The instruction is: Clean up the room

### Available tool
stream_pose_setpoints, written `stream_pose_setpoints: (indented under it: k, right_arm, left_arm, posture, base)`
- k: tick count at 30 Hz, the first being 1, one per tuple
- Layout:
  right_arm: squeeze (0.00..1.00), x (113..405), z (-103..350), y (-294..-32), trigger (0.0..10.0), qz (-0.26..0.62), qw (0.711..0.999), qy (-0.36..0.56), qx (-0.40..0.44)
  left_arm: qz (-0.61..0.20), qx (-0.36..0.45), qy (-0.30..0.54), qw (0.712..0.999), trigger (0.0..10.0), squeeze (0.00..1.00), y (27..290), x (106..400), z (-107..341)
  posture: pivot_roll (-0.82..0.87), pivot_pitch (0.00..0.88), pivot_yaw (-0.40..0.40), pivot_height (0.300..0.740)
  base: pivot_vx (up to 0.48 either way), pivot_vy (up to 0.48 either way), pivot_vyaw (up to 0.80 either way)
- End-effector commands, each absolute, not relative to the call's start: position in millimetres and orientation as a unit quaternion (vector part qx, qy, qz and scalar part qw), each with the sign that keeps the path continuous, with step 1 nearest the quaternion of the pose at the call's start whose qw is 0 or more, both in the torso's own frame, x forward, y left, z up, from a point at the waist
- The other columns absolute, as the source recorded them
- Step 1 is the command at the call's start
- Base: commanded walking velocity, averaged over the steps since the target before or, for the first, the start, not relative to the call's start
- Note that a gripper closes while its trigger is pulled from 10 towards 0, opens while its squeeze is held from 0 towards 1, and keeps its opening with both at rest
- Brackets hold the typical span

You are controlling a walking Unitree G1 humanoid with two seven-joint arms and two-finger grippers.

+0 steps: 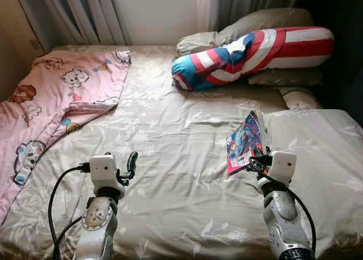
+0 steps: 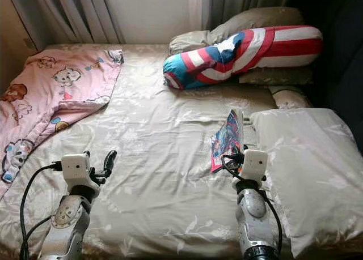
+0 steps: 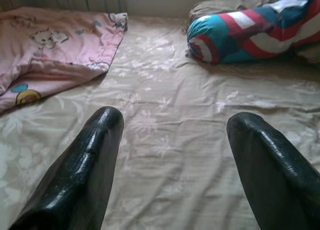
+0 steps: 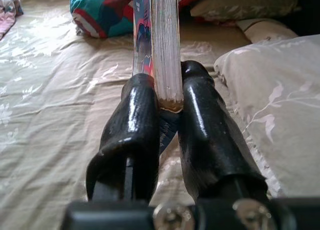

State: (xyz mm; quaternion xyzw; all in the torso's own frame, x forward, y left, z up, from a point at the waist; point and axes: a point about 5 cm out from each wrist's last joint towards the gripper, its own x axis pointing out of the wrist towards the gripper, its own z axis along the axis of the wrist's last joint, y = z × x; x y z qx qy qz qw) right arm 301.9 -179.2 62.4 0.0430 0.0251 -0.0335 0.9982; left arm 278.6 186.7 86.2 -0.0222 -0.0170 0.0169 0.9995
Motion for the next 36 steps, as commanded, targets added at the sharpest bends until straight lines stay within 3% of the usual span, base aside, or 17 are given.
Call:
stream_pose_setpoints:
  k: [1, 36]
  right_arm:
    - [0.00, 302.1, 67.7, -178.9, 10.0, -0.032, 0.998, 0.007, 0.047]
    - [0.00, 302.4, 64.0, -174.1, 10.0, -0.030, 0.998, 0.013, 0.050]
  left_arm:
    - [0.017, -0.019, -0.014, 1.000, 10.0, 0.00, 188.7, 275.5, 85.6]
    - [0.017, -0.013, -0.005, 1.000, 10.0, 0.00, 190.6, 272.3, 81.9]
  posture:
    - [-0.04, 0.128, -0.008, 0.681]
    - [-0.03, 0.109, -0.001, 0.669]
  base:
    - [0.000, 0.000, 0.00]
    - [0.000, 0.000, 0.00]
